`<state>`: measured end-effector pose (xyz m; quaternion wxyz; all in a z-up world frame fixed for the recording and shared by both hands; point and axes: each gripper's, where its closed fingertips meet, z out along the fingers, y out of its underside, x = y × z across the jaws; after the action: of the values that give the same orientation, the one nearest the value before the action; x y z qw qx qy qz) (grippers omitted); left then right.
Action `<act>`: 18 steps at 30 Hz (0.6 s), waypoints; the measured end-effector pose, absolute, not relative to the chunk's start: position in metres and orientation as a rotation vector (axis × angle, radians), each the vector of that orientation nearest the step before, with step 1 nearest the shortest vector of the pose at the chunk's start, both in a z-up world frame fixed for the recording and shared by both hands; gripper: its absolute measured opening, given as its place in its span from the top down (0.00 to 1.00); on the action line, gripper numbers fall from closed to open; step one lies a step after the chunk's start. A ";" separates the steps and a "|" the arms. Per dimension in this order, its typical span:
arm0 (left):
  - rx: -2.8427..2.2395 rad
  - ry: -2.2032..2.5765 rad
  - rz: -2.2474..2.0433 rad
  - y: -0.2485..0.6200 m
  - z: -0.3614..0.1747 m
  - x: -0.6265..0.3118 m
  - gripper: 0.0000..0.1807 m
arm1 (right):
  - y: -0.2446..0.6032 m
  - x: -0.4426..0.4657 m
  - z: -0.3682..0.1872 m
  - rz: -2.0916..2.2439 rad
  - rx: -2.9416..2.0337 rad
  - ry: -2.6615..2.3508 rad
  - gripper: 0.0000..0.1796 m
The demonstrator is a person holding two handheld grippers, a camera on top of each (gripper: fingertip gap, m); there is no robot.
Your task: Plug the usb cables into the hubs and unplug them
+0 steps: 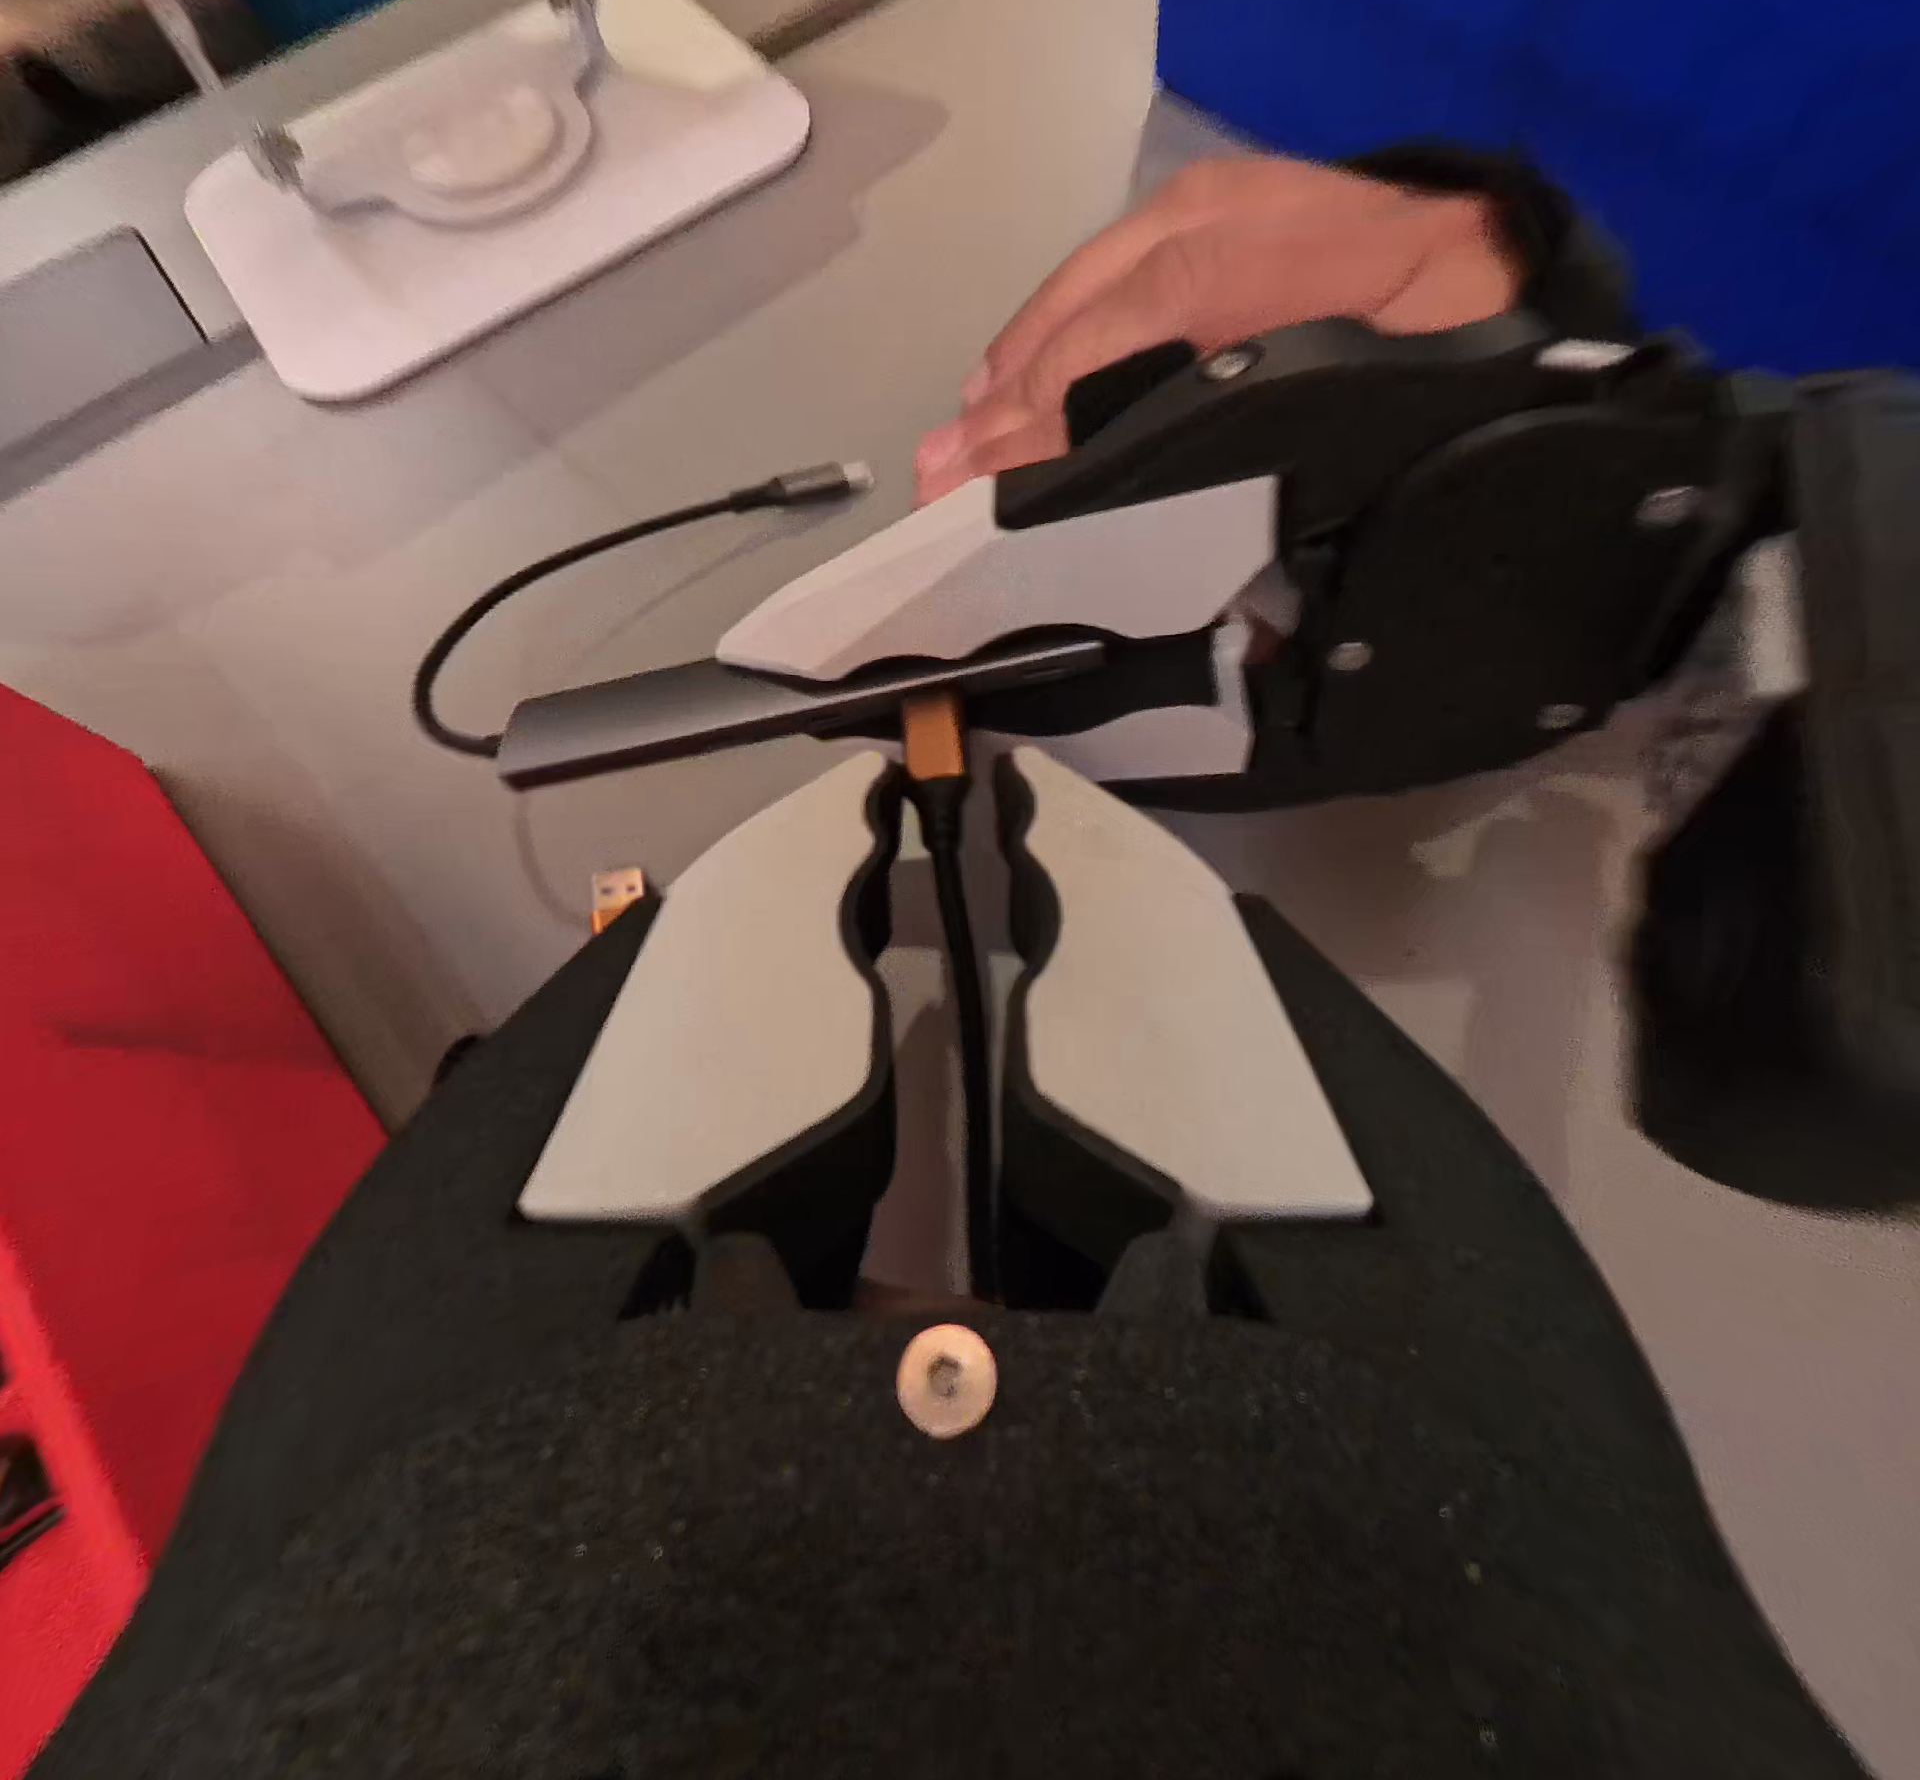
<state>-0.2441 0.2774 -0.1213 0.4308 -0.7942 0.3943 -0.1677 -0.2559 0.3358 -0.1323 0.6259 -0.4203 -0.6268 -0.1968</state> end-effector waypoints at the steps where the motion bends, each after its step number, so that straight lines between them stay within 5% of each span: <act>1: -1.944 0.967 -0.439 0.271 -0.111 -0.246 0.87 | 0.341 -0.250 -0.132 -0.454 -0.988 -1.419 0.95; 5: -1.838 0.903 -0.615 0.219 -0.085 -0.261 0.81 | 0.351 -0.232 -0.117 -0.316 -1.094 -1.263 0.95; 10: -1.849 0.889 -0.717 0.158 -0.128 -0.298 0.82 | 0.364 -0.213 -0.107 -0.147 -1.209 -1.099 0.95; 18: -1.847 0.986 -0.564 0.165 -0.108 -0.374 0.83 | 0.369 -0.209 -0.109 -0.122 -1.242 -1.076 0.95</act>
<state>-0.3740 0.1652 -0.1084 0.4676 -0.7529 0.4020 -0.2300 -0.2093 0.3688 -0.1090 0.6794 -0.5529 -0.4793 -0.0544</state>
